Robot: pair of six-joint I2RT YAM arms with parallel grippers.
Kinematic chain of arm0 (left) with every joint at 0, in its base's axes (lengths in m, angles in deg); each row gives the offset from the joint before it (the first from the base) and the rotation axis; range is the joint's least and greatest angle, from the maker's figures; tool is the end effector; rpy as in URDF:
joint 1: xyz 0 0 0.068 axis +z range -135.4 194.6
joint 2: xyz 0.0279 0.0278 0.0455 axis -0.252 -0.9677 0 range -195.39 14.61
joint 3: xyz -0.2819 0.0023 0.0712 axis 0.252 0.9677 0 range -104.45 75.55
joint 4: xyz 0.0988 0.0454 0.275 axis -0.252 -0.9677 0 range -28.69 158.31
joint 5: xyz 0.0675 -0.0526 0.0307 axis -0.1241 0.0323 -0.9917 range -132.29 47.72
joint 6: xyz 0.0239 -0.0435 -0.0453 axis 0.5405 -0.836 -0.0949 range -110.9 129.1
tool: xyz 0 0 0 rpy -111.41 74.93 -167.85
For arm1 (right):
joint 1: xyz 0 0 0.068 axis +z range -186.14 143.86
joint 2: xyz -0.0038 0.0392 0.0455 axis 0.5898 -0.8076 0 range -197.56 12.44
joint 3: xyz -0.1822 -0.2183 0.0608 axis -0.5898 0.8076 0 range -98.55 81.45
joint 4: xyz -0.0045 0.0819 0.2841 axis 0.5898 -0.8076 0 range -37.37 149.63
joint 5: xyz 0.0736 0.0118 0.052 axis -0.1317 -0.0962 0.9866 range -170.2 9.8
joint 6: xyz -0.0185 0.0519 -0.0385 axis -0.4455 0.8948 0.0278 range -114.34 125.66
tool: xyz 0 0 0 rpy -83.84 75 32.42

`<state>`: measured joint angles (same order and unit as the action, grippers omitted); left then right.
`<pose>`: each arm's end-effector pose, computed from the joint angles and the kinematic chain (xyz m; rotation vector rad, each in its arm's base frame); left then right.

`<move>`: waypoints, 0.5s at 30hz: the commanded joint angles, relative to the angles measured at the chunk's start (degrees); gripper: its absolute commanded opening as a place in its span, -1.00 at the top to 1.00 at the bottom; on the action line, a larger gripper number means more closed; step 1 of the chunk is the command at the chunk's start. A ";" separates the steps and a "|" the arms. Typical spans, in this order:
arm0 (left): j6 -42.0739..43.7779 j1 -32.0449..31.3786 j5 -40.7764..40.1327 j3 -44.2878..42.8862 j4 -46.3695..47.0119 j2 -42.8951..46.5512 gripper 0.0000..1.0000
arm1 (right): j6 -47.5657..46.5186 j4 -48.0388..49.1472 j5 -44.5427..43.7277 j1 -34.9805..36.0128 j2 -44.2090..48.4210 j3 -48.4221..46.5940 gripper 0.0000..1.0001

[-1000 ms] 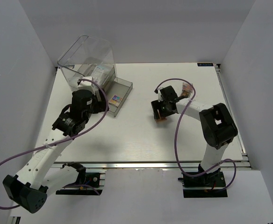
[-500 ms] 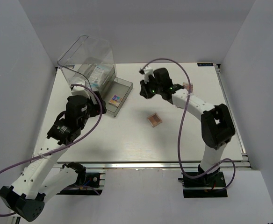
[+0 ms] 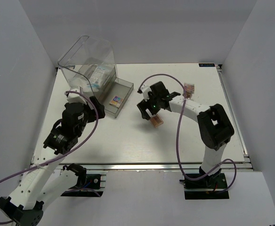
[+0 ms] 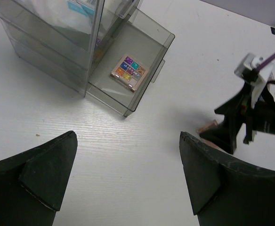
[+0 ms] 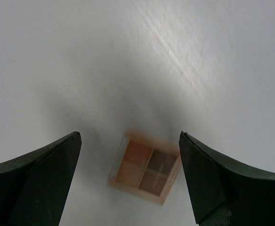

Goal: Organize the makeup

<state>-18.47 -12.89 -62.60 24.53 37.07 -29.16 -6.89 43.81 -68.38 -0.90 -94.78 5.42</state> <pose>0.1868 -0.0762 0.3534 -0.2295 1.9589 -0.2768 0.3707 0.2752 0.1965 -1.0664 2.1641 0.4314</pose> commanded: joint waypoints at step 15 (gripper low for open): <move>-0.64 0.06 2.12 3.12 3.30 -1.23 -0.96 | 5.35 -2.29 -12.34 -0.09 1.23 6.42 -0.79</move>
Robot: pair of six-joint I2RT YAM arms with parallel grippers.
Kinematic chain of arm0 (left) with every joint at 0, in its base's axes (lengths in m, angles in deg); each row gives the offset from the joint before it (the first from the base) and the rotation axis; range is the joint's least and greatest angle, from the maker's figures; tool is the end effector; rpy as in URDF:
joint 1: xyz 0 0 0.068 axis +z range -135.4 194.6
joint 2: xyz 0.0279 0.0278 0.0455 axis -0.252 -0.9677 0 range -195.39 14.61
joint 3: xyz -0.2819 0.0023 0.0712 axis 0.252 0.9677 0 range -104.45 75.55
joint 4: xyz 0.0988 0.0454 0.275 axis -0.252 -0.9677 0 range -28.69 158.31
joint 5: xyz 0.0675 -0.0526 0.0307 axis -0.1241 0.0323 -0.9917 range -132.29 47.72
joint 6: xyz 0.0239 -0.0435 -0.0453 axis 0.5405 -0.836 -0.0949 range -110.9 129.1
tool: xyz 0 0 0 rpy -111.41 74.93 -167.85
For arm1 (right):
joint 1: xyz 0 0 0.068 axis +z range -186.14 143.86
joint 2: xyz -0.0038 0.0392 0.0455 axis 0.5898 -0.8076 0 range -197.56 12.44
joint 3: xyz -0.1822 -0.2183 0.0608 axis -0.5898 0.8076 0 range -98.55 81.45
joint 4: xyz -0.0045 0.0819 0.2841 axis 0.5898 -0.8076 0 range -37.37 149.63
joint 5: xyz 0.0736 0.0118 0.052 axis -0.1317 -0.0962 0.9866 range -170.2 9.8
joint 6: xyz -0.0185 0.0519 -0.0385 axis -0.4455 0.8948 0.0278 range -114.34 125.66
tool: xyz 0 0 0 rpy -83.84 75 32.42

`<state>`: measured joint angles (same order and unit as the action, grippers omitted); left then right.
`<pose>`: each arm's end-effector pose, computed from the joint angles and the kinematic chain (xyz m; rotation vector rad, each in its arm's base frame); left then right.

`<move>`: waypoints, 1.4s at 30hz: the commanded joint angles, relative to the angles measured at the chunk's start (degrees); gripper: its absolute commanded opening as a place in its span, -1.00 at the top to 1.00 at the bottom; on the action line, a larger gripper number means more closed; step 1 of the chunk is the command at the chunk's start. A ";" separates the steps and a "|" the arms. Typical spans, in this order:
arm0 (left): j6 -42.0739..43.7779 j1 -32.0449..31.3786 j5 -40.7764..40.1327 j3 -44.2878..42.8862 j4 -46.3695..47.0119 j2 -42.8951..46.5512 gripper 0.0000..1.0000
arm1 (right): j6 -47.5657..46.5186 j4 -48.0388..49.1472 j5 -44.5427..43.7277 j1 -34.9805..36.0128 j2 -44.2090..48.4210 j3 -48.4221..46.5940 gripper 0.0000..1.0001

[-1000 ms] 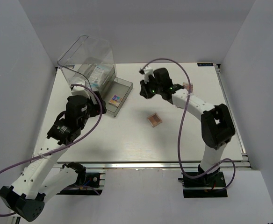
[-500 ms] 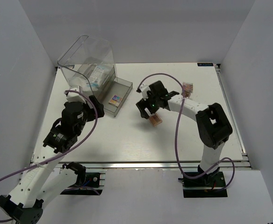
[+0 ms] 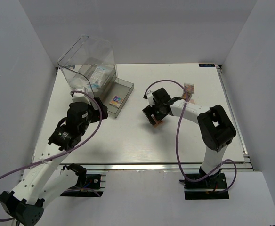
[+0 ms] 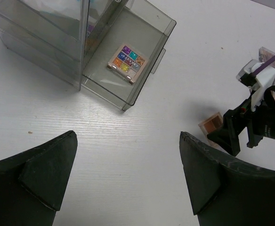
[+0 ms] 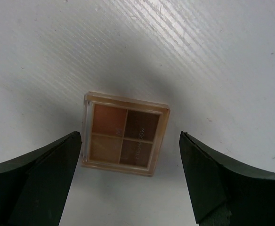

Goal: Organize the makeup

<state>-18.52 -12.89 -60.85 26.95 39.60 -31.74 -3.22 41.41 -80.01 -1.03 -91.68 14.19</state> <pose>0.1989 -0.0842 0.3332 -0.2057 2.0078 -0.2842 0.3459 0.2434 0.1622 -0.9535 2.3568 0.1855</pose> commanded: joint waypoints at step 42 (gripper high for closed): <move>-1.30 0.06 -1.56 0.87 0.32 2.22 -0.96 | 10.29 12.32 12.65 4.09 -27.53 -52.16 0.47</move>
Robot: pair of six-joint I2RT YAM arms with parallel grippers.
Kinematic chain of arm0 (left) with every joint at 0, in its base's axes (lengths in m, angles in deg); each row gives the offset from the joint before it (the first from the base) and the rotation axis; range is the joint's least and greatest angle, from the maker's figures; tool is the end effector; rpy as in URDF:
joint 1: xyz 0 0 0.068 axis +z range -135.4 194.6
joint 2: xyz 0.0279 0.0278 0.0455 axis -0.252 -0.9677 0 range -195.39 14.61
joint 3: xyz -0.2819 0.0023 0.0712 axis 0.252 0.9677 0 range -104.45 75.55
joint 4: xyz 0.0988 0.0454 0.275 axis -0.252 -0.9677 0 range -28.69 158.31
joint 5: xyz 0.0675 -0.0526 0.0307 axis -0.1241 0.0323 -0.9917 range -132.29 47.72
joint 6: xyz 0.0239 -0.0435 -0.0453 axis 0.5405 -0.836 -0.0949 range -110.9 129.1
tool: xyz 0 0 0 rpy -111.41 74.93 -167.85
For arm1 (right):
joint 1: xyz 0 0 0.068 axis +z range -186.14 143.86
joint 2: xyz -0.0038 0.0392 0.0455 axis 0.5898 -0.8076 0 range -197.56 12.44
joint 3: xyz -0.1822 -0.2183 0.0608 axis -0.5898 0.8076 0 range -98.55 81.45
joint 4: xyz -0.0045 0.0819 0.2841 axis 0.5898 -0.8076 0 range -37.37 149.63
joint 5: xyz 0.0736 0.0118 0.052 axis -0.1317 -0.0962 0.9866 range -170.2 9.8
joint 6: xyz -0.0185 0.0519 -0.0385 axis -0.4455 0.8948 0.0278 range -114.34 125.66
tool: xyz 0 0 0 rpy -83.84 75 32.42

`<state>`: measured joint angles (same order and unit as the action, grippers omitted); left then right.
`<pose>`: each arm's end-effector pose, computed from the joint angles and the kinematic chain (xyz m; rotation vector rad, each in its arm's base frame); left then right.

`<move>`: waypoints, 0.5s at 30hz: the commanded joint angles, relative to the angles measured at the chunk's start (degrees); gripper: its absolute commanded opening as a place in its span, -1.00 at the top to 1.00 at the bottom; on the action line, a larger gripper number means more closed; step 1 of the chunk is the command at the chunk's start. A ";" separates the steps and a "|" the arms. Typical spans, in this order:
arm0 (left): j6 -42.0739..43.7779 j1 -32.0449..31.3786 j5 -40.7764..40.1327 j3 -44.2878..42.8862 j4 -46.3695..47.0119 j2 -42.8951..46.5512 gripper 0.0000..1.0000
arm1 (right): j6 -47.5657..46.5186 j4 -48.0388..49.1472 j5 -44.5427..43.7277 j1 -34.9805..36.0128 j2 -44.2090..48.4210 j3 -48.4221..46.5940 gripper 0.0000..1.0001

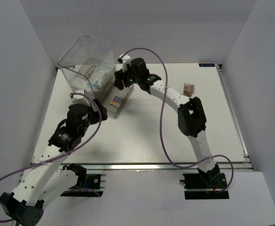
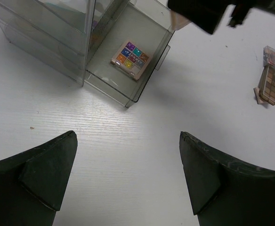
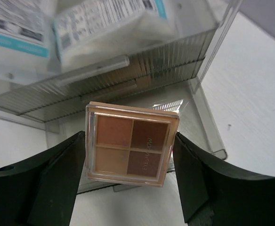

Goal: Organize the makeup

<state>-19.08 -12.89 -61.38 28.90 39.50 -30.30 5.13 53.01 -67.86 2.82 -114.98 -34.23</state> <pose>0.1945 -0.0814 0.3247 -0.2198 2.0143 -0.2760 0.4588 0.3856 0.2996 -0.7947 1.7675 0.6562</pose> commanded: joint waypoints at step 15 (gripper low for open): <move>-1.17 0.06 1.51 -0.19 2.45 -0.71 -0.96 | -14.76 6.70 -0.04 -0.02 -3.73 0.08 -0.79</move>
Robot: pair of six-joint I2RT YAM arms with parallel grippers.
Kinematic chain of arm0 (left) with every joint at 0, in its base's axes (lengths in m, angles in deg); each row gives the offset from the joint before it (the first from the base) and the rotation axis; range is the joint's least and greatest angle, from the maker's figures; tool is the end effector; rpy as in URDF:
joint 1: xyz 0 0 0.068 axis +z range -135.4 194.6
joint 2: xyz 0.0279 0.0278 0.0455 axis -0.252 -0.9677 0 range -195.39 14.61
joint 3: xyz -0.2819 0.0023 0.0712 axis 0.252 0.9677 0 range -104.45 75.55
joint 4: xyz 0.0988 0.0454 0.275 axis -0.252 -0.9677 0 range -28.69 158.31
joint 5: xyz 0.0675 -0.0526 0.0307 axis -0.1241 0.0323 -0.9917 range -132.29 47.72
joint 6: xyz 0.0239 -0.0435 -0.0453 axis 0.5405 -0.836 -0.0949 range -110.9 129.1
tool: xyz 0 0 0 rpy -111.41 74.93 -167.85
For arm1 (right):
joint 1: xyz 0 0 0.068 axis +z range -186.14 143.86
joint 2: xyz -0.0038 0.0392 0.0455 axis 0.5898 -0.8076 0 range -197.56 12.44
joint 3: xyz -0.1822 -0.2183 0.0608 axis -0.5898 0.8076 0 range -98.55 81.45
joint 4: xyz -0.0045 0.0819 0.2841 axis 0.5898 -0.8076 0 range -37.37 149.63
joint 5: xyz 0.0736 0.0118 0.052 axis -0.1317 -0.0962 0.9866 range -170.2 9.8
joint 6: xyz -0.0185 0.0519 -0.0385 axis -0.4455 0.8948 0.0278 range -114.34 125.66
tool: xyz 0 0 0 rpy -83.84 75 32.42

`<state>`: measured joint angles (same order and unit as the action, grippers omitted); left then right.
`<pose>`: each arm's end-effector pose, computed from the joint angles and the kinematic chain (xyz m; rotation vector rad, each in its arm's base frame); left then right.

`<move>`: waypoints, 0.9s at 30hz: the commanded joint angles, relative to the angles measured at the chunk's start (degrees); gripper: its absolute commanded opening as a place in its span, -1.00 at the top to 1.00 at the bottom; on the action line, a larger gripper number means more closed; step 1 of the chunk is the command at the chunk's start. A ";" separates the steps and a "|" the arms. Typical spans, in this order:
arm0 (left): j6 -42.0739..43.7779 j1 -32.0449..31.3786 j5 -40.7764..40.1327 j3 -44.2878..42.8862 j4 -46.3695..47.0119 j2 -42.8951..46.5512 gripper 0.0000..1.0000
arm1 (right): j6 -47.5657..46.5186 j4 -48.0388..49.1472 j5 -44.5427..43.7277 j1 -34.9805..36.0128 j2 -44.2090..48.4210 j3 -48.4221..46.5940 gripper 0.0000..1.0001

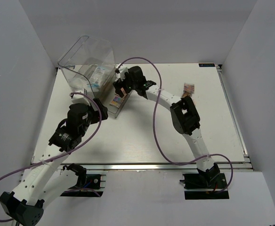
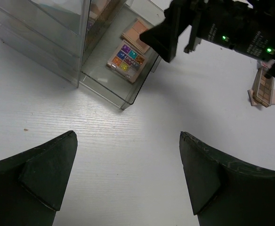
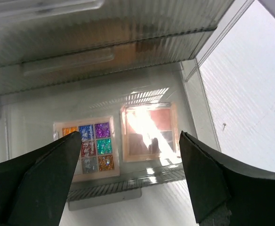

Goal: Organize the makeup

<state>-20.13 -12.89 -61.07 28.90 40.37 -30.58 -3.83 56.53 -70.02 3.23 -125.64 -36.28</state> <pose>0.1962 -0.0826 0.3254 -0.2363 2.0053 -0.2982 0.4819 0.4076 0.2103 -0.9365 1.7779 0.5120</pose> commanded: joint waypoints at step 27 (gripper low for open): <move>-1.97 0.06 9.03 4.29 11.42 -3.32 -0.96 | 20.82 -12.64 -19.49 -30.94 30.95 38.11 -0.79</move>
<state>-21.09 -12.89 -54.01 32.87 49.24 -33.69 11.10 44.27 -85.74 -28.31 -92.44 4.09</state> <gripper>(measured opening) 0.982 0.894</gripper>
